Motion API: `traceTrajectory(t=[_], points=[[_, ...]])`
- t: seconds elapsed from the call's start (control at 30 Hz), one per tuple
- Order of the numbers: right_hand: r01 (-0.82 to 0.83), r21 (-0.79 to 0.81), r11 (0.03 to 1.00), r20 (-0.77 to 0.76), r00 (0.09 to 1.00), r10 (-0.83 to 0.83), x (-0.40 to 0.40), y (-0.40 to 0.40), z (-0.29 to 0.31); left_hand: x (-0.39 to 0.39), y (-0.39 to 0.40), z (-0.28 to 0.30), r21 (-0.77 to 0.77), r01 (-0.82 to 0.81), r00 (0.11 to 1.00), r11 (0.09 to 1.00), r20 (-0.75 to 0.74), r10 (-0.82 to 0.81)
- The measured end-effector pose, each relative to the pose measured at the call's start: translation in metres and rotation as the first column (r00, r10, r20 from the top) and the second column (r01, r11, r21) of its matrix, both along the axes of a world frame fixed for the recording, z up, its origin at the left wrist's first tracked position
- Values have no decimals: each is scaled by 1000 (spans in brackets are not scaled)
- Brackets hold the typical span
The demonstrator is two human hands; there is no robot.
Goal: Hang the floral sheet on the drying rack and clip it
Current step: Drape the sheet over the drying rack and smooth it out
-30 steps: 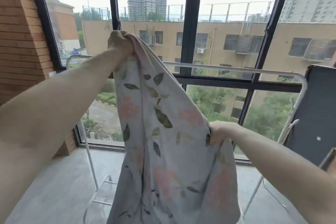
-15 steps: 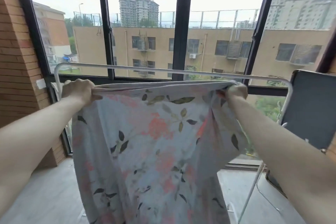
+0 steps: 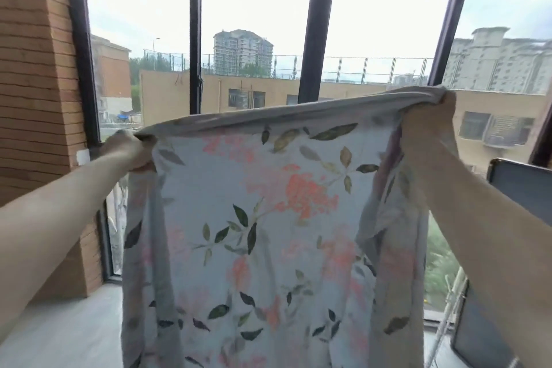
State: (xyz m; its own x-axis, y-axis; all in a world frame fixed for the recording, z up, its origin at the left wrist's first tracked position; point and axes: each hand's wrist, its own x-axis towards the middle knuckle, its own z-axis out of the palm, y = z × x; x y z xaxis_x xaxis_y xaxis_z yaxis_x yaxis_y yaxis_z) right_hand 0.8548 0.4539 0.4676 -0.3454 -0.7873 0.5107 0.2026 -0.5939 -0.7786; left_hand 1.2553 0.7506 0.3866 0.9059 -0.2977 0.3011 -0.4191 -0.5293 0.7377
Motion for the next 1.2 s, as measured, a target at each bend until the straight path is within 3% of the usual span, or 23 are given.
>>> traceTrajectory(t=[0.03,0.1,0.13,0.2,0.3,0.37,0.43,0.47,0.53,0.6,0.67,0.7,0.83,0.9,1.03,1.13,1.2], points=[[29,-43,999,-105,994,-34,1,-6,-3,-8,-5,9,-101,12,999,995,-33,-16],[56,-27,998,-501,863,-62,6,-12,-22,-16,-18,25,-227,60,998,972,-18,-66],[52,14,999,-573,819,-34,10,-21,-34,-21,-22,30,-262,97,995,960,8,-99],[28,86,996,-614,789,31,18,-41,-59,-24,-25,35,-300,169,985,939,75,-153],[77,330,941,-599,787,146,18,-55,-95,-37,-28,35,-239,271,949,932,227,-217],[129,467,875,-593,779,202,24,-44,-117,-42,-28,34,-209,330,919,921,296,-262],[140,505,852,-584,782,217,41,-13,-130,-45,-29,31,-176,361,896,916,336,-289],[97,472,877,-591,772,233,55,9,-132,-49,-32,31,-155,384,882,910,354,-312],[-168,344,924,-624,694,359,92,59,-135,-60,-44,31,-100,436,841,894,400,-365],[-465,311,829,-690,489,533,133,108,-132,-75,-59,29,-24,473,794,881,445,-414],[-552,328,767,-748,345,567,164,132,-132,-86,-71,24,88,485,745,870,480,-463],[-539,311,783,-752,365,549,177,133,-135,-87,-73,20,143,481,732,865,478,-486],[-404,228,886,-652,612,447,192,108,-152,-71,-63,-6,290,438,762,851,382,-522],[-397,205,895,-609,664,434,198,99,-157,-53,-54,-29,346,413,810,843,284,-513],[-472,230,851,-631,594,500,217,105,-156,-24,-50,-100,401,481,859,780,-39,-510],[-524,234,819,-621,568,541,233,102,-154,-6,-50,-167,581,440,887,685,-163,-432],[-560,225,798,-610,558,563,242,90,-150,13,-47,-206,618,448,891,646,-247,-381]])
